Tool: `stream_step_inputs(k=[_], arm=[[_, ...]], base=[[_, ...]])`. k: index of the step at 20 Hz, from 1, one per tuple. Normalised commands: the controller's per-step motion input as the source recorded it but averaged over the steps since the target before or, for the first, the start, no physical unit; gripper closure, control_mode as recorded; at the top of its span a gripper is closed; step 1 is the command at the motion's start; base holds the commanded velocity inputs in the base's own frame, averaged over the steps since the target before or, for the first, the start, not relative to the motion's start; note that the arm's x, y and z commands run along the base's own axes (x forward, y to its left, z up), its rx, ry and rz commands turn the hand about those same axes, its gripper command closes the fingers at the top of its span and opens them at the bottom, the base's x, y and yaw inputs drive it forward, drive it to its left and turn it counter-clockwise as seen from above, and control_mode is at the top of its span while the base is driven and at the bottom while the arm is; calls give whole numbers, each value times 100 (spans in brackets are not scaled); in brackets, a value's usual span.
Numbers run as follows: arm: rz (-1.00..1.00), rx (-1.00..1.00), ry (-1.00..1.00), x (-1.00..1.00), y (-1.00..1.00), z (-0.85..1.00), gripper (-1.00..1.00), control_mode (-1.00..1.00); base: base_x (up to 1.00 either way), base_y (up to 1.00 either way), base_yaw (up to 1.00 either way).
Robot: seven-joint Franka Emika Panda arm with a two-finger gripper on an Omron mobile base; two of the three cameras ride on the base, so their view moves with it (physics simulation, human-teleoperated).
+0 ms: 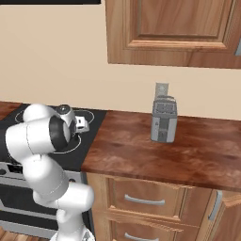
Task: Move the pot and pan from the stove into the sink.
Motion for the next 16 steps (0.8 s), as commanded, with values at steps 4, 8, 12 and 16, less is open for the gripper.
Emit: stream_step_inputs(k=[4, 8, 12, 16], arm=[[0, -1, 1, 0, 0, 0, -100, -100], [0, 0, 0, 8, 0, -8, -100, -100], [0, 0, 0, 15, 0, -19, -100, -100], [0, 0, 0, 21, 0, -25, -100, -100]], base=[[0, 0, 0], [0, 0, 0], [0, 0, 0], [0, 0, 0]])
